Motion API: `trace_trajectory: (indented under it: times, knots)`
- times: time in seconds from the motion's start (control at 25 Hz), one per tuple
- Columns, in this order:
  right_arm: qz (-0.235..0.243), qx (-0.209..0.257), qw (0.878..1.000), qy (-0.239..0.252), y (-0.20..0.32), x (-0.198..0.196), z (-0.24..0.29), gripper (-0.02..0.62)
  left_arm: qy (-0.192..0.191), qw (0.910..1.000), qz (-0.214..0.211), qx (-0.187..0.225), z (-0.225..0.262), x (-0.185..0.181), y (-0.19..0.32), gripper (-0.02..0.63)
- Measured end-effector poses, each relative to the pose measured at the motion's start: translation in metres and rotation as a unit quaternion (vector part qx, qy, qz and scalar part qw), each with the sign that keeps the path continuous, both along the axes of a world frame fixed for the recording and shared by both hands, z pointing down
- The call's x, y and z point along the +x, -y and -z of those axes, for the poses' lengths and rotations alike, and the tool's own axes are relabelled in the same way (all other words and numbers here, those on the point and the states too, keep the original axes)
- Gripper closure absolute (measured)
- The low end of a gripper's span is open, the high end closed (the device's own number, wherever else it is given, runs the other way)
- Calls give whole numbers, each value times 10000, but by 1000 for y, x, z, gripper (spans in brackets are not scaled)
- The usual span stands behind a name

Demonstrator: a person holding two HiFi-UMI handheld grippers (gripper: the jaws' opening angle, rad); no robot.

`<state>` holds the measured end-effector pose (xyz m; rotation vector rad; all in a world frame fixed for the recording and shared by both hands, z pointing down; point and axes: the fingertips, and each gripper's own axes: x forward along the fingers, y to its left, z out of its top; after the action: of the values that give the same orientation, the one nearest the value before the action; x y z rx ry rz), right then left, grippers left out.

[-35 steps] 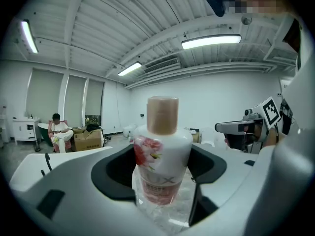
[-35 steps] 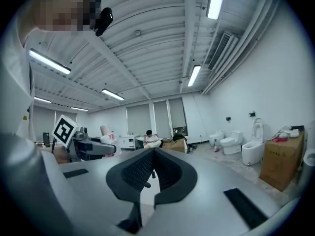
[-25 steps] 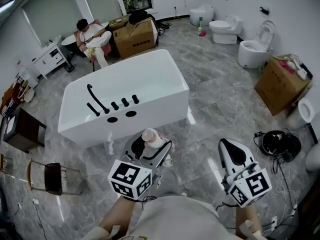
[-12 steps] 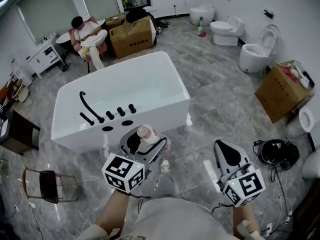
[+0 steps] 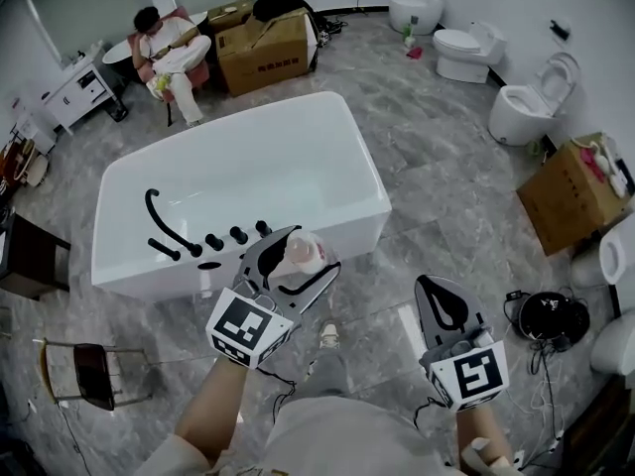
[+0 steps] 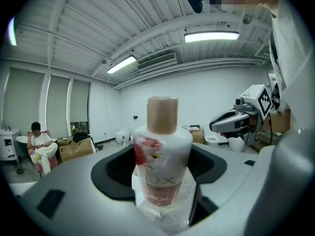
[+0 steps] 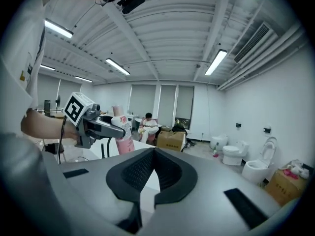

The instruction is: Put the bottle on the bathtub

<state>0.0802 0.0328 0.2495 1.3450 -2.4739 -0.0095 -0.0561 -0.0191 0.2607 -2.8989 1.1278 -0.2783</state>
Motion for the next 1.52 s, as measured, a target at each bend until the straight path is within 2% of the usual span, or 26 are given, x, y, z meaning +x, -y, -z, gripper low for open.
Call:
trace_trajectory:
  times: [0.36,0.68,0.96,1.24,1.52]
  knots:
    - [-18,-369,9990,238,124,-34,-34,567,253,9981,-554,-30,-39,-8,124,273]
    - [-64,-569,9976,394,203,-48,-71,566,573,9954,-766,-54,-81,-13,184,273]
    - [-91,-837,9954,447,244,-39,-113,567,560,9948,-825,-222,-130,-6,217,273]
    - [114,-1184,9918,472,272,-45,-167,567,821,9931,-641,-534,-189,1,247,273]
    - [261,-1469,9877,474,296,-44,-216,566,928,9906,-794,-616,-247,15,266,273]
